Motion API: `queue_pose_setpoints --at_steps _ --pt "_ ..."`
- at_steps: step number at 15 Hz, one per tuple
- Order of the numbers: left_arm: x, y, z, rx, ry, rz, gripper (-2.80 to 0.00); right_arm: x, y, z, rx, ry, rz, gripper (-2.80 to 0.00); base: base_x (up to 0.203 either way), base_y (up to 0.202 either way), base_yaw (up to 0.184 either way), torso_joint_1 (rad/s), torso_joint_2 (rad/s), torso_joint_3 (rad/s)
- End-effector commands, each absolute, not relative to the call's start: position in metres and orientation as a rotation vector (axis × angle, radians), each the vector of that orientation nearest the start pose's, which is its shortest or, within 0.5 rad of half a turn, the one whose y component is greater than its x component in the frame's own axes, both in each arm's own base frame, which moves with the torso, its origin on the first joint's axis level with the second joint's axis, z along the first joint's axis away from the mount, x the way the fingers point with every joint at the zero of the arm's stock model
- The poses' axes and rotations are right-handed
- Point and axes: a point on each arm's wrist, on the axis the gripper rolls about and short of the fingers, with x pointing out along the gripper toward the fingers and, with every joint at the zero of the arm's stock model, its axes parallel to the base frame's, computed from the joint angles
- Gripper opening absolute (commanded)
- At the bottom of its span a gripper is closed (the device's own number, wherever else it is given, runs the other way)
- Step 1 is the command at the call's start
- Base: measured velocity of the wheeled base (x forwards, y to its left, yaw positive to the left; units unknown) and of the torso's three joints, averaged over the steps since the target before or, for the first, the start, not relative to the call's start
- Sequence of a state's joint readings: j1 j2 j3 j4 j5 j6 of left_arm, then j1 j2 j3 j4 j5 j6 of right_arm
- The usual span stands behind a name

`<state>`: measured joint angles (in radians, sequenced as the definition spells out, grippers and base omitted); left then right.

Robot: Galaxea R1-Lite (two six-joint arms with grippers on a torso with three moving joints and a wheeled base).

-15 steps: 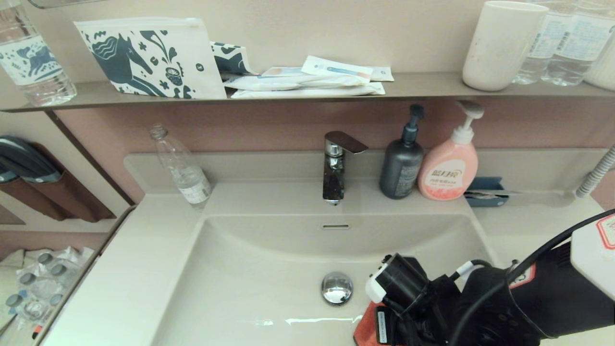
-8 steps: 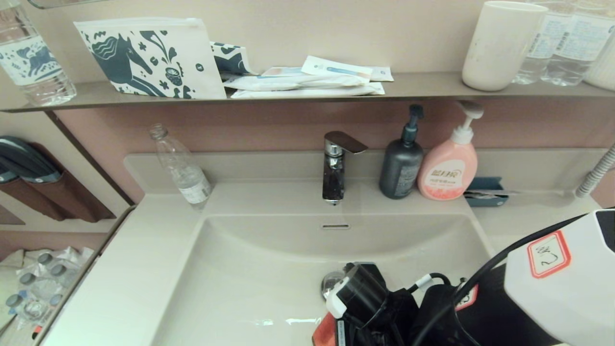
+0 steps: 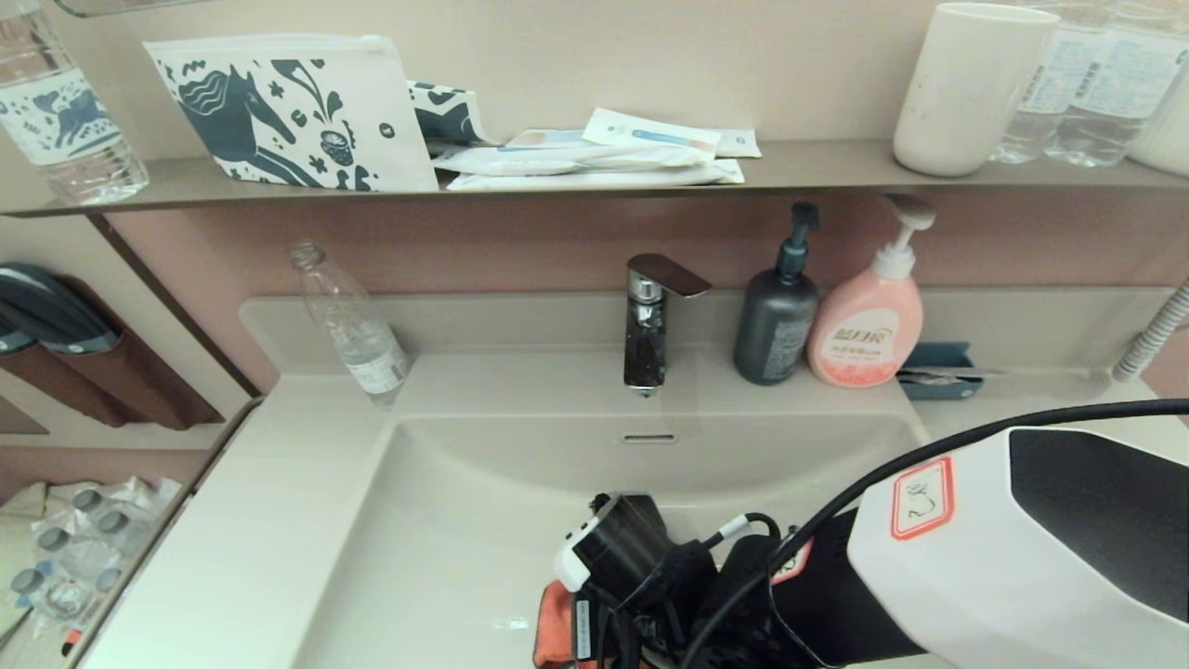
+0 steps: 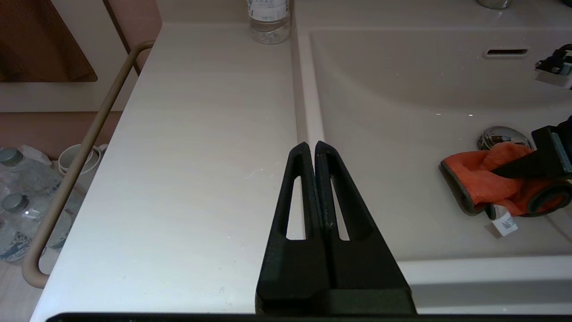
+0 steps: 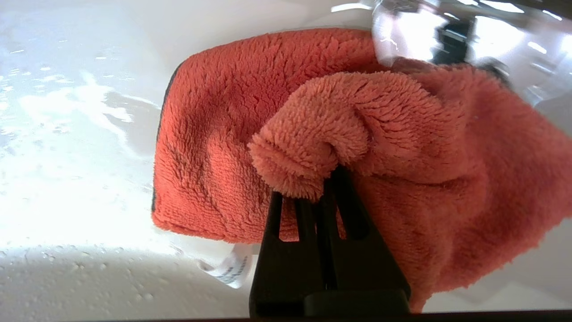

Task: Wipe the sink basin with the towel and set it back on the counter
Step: Wipe the sink

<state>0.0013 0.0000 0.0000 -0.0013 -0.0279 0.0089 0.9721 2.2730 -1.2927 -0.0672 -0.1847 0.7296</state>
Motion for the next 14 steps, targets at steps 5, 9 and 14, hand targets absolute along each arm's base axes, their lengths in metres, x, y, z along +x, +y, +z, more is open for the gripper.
queue_pose_setpoints --at_steps 5,9,14 --pt "-0.023 -0.001 0.076 0.009 0.0 -0.027 -2.8 0.26 0.377 0.035 0.108 0.906 0.482 -2.8 0.0 0.0 0.0 0.0 0.0 0.0" --pt "-0.023 -0.001 0.076 0.009 0.0 -0.028 -2.8 0.279 0.395 0.036 0.136 0.851 0.53 -2.8 0.0 0.0 0.0 0.0 0.0 0.0" --pt "-0.023 0.001 0.076 0.009 0.0 0.04 -2.8 0.296 0.408 0.034 0.102 0.689 0.619 -2.8 0.0 0.0 0.0 0.0 0.0 0.0"
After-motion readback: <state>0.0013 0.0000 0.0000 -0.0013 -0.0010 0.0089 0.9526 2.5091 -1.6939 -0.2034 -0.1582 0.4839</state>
